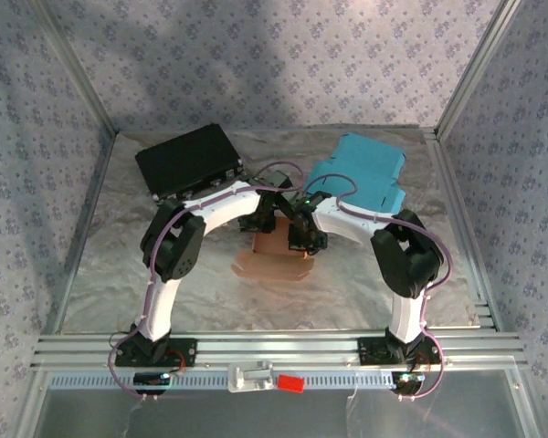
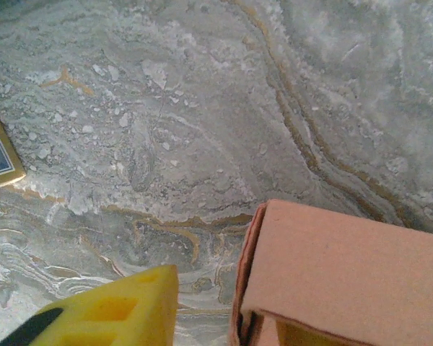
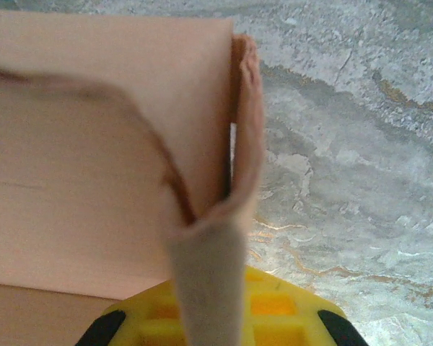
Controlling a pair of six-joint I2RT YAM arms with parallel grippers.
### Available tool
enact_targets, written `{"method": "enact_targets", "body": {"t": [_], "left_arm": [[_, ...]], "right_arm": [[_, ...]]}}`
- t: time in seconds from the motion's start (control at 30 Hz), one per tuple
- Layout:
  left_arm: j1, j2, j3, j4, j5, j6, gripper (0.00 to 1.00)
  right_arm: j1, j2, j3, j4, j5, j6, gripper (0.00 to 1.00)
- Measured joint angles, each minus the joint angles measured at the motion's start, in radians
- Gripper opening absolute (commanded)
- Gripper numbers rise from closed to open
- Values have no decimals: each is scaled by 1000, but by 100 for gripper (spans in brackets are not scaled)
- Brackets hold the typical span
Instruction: Fold the paper box
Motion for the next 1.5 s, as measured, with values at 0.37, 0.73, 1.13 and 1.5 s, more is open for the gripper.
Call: {"method": "enact_targets", "body": {"t": [0.37,0.73,1.13,1.5], "left_arm": [[19,-48,-1,13,168,22,54],[43,-153,-66,2,212,52,56],[142,-391,-101,-35,196,34,54],[357,-657,-374,37,359,0,38]], "right_arm": [[-6,0,0,13,-4,0,0],[-13,0,0,12,-16,0,0],[-143,-6,-9,-41,-148,170,0],[-181,-95,-67,-54,-295,608,0]]}}
